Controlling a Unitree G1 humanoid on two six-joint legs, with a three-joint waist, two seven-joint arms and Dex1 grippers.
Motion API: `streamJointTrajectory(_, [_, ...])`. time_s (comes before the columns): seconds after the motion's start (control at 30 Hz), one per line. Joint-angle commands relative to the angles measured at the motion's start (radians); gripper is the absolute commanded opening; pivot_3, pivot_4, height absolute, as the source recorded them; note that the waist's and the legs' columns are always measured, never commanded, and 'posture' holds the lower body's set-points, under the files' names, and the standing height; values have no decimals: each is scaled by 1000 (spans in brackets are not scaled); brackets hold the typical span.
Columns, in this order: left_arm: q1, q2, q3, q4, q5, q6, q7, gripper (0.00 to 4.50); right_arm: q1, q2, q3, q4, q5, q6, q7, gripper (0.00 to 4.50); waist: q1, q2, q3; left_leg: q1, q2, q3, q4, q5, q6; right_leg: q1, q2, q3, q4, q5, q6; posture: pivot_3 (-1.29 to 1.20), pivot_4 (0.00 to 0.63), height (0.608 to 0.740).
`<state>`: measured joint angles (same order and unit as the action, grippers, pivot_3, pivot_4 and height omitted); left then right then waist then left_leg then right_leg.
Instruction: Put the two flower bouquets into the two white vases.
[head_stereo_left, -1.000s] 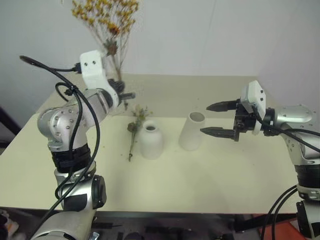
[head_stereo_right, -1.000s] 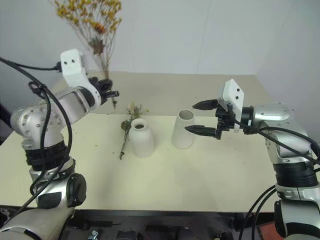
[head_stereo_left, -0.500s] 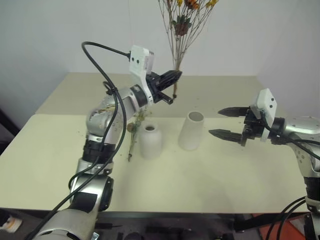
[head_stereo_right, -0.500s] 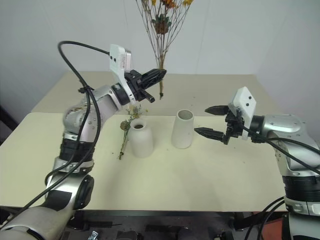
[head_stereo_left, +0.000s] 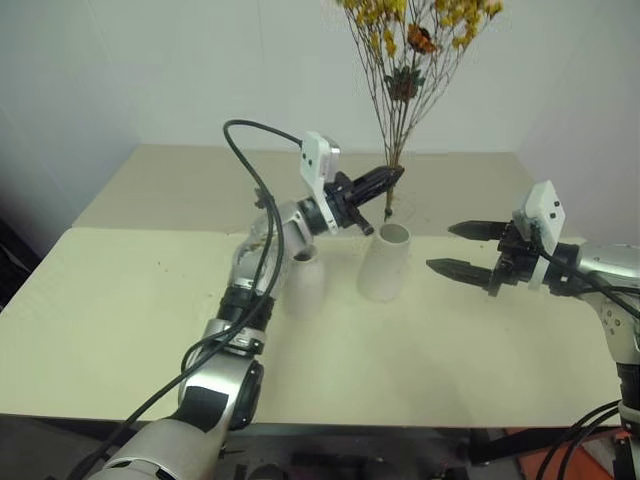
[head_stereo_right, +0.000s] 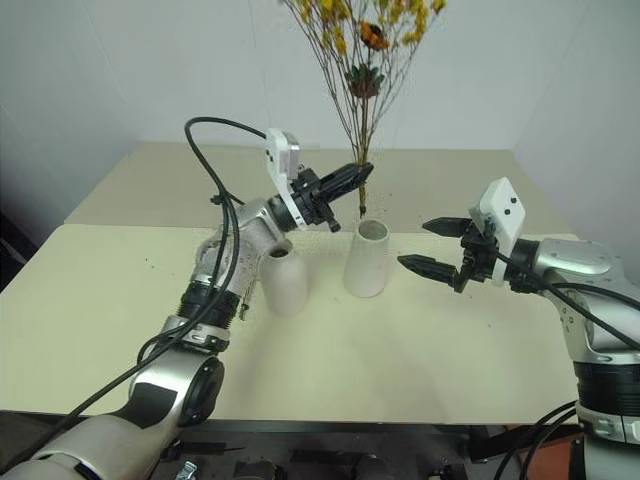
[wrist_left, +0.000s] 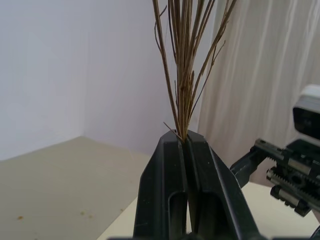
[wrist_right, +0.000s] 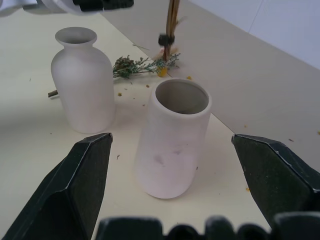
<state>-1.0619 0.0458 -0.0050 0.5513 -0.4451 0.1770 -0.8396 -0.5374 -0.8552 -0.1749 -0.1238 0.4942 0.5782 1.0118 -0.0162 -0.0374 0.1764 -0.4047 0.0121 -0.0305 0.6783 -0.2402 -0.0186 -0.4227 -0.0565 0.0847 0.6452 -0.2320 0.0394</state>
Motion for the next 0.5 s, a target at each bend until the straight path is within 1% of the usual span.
streamJointTrajectory(0.03, [-40,-30,-5,28,36,-64,0,36,-2,-23,-44,-42,25,12,-13,4500,-1,0,0,0,0,0,0,0,0,0,0,0,0,0,0,0,150,740])
streamJointTrajectory(0.3, [-28,-71,-25,123,143,-138,55,36,17,-29,-61,-67,38,29,-20,4500,2,0,0,0,0,0,0,0,0,1,0,0,0,0,0,0,150,740])
streamJointTrajectory(0.5, [4,-75,-28,96,178,-133,78,36,34,-36,-69,-80,52,31,-28,4500,2,1,-1,2,0,0,0,0,0,2,0,0,0,0,1,0,150,740])
